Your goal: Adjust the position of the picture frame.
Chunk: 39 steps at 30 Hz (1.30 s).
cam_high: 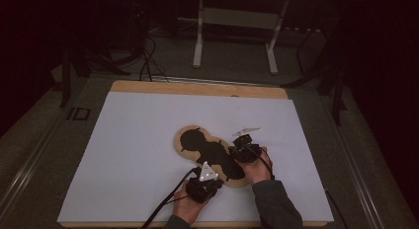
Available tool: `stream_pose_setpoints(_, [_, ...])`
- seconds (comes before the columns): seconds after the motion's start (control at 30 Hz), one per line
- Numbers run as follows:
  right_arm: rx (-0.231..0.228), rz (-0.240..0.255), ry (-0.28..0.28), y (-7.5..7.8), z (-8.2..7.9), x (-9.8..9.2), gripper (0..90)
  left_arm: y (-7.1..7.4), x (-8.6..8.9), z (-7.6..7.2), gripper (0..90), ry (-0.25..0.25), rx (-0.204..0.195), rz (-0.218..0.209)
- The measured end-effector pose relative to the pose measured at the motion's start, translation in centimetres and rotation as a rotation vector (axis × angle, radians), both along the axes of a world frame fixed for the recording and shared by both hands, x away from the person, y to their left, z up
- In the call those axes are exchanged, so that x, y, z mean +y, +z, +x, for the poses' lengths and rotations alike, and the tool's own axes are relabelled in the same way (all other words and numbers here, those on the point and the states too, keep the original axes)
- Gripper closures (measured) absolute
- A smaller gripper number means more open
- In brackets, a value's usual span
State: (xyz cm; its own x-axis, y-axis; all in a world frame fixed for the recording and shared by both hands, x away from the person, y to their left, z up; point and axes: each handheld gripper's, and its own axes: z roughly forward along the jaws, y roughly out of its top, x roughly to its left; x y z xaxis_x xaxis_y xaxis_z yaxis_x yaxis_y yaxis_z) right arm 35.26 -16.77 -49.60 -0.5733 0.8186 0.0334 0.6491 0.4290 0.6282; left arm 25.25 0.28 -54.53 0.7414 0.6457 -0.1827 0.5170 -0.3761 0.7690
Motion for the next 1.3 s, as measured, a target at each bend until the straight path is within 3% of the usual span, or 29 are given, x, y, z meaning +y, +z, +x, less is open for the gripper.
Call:
stream_pose_setpoints(0.13, [-0.01, 0.014, 0.011, 0.5, -1.2, -1.0, 90.0, 0.4, 0.8, 0.1, 90.0, -0.023, -0.009, -0.027])
stream_pose_setpoints(0.37, [-0.02, 0.036, 0.034, 0.6, -3.6, -2.7, 90.0, 2.4, 3.9, 1.1, 90.0, 0.039, -0.047, -0.04])
stream_pose_setpoints(0.7, [-0.016, 0.021, 0.074, 0.1, -6.5, -4.2, 90.0, 4.0, 7.5, 3.6, 90.0, 0.134, -0.085, 0.007])
stream_pose_setpoints(1.0, [-0.015, 0.018, 0.102, 0.3, -8.8, -5.0, 90.0, 3.8, 9.4, 6.5, 90.0, 0.227, -0.065, 0.039])
stream_pose_setpoints(1.3, [0.019, -0.002, 0.114, -1.1, -10.6, -6.1, 90.0, 3.6, 10.2, 8.7, 90.0, 0.285, -0.05, 0.104])
